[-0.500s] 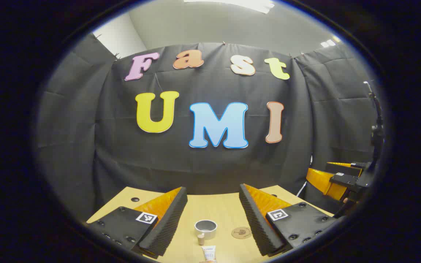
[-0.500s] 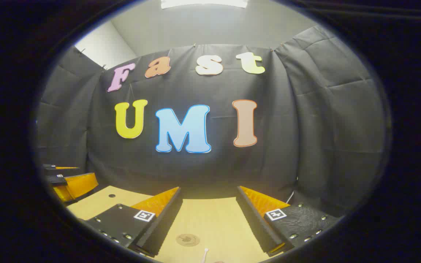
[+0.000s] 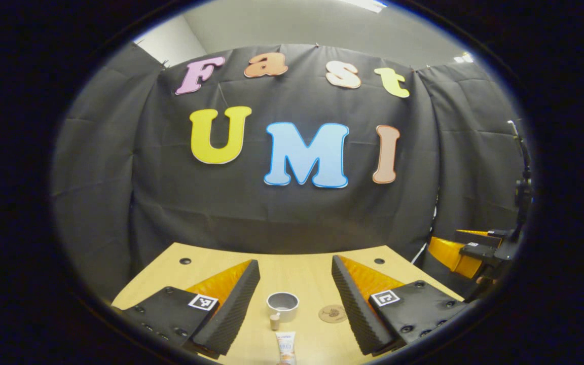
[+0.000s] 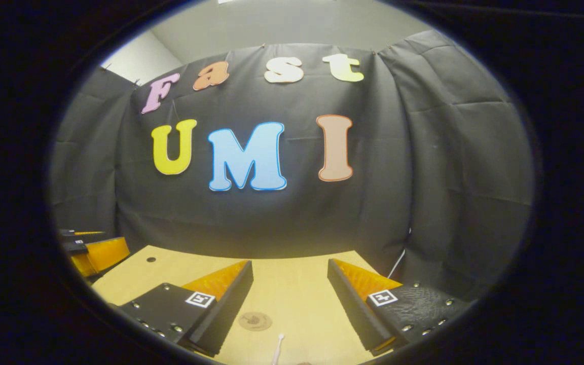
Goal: Put the toothbrush and toothpaste on the desktop into the cup, then pick up the cup and place it on the coaster on the desktop.
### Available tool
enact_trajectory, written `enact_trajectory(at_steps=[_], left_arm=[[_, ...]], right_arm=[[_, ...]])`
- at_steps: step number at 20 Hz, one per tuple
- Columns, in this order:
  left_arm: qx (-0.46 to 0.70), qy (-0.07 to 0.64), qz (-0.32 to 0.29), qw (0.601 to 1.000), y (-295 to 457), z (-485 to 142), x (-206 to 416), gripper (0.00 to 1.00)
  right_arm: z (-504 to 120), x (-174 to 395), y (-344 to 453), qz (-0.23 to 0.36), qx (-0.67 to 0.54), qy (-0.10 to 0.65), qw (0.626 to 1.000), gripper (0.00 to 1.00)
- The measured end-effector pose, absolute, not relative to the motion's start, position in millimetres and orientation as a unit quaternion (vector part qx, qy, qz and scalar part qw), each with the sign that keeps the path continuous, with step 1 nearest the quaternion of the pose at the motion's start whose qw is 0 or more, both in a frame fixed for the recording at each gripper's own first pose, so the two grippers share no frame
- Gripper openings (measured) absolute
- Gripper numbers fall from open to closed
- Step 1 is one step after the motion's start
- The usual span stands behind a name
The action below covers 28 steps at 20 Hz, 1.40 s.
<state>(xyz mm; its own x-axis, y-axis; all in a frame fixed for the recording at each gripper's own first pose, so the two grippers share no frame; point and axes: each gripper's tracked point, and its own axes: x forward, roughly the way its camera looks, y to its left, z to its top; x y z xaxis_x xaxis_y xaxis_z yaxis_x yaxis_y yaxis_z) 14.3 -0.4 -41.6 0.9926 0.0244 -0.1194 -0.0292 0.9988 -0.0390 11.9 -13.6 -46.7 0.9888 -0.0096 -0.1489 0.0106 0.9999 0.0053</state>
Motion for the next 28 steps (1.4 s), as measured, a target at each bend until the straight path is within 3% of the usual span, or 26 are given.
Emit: enact_trajectory(at_steps=[1,5,8,13,28], left_arm=[[-0.022,0.065,0.013,0.998,0,-48,15,0.96],[-0.022,0.101,0.003,0.995,-8,-78,16,0.96],[-0.027,0.135,-0.001,0.99,-14,-105,16,0.91],[-0.055,0.201,-0.002,0.978,-17,-163,18,0.95],[-0.063,0.433,0.0,0.899,-13,-322,2,0.96]], right_arm=[[-53,13,-13,-0.003,0.006,0.082,0.997,0.94],[-80,15,-13,0.003,0.0,0.12,0.993,0.94],[-106,17,-12,0.007,-0.007,0.16,0.987,0.94],[-156,17,-7,0.013,-0.009,0.236,0.972,0.95],[-309,-2,4,0.009,0.01,0.453,0.891,0.95]])
